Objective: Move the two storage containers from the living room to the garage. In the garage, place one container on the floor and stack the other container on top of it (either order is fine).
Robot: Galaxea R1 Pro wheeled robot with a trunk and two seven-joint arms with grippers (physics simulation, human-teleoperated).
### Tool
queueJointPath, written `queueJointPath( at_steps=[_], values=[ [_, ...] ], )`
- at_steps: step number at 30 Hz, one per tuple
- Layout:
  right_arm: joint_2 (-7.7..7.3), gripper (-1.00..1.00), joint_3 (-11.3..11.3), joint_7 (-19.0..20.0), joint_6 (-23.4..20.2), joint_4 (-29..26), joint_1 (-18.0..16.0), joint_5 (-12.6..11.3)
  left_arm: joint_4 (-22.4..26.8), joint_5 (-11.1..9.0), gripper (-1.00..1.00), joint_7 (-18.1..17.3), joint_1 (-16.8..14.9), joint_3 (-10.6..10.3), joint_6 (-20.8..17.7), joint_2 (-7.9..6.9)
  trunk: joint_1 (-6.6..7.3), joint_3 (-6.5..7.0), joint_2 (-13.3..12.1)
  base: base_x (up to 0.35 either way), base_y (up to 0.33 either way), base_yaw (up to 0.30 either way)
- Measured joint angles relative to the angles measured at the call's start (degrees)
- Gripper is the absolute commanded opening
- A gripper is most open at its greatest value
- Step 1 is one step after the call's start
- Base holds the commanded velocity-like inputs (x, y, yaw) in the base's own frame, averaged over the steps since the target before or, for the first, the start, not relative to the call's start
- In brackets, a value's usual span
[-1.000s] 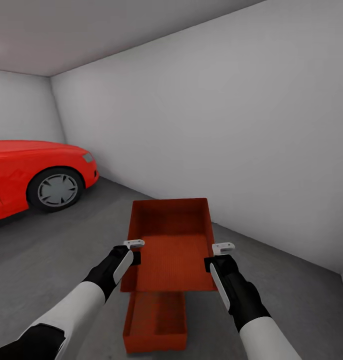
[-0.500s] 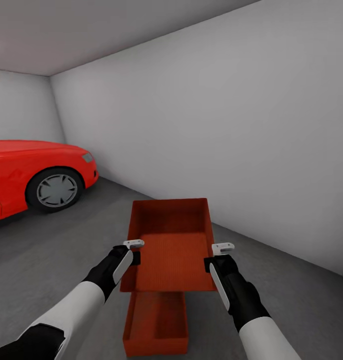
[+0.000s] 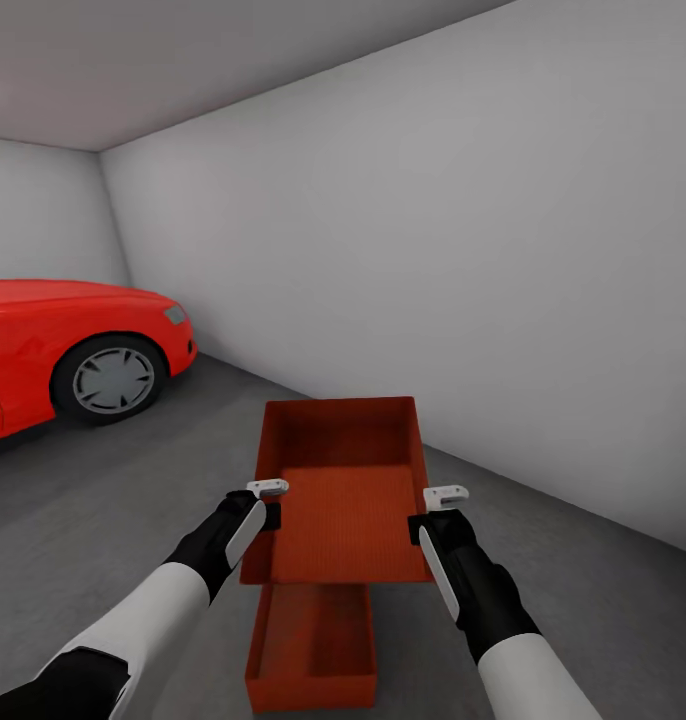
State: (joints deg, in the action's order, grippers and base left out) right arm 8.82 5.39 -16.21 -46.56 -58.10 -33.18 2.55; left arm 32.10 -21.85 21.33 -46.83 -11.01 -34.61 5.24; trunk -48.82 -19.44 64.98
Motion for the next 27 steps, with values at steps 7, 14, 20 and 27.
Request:
queueJointPath(
  at_steps=[7, 14, 20, 27],
  values=[
    [0.01, -1.0, -0.1, 0.2, 0.0, 0.0, 0.0, 0.1, 0.0, 0.1, -1.0, 0.0, 0.0, 0.1, -0.1, 0.05, -0.65, -0.53, 1.2, 0.0, 0.0, 0.0],
    [0.04, -1.0, -0.1, 0.0, 0.0, 0.1, 0.0, 0.0, 0.0, 0.0, -1.0, 0.1, 0.0, 0.0, -0.2, -0.01, -2.19, -1.79, 4.0, 0.0, 0.0, 0.0],
    [0.0, -1.0, 0.0, -0.1, -0.1, 0.1, 0.0, -0.2, 0.0, -0.1, -1.0, 0.1, 0.0, 0.0, -0.2, -0.02, -3.51, -2.87, 6.4, 0.0, 0.0, 0.0],
    [-0.1, -1.0, 0.1, -0.1, -0.1, 0.1, 0.0, -0.2, -0.1, -0.1, -1.0, 0.1, 0.0, 0.0, 0.0, 0.04, -5.04, -4.13, 9.2, 0.0, 0.0, 0.119]
  ],
)
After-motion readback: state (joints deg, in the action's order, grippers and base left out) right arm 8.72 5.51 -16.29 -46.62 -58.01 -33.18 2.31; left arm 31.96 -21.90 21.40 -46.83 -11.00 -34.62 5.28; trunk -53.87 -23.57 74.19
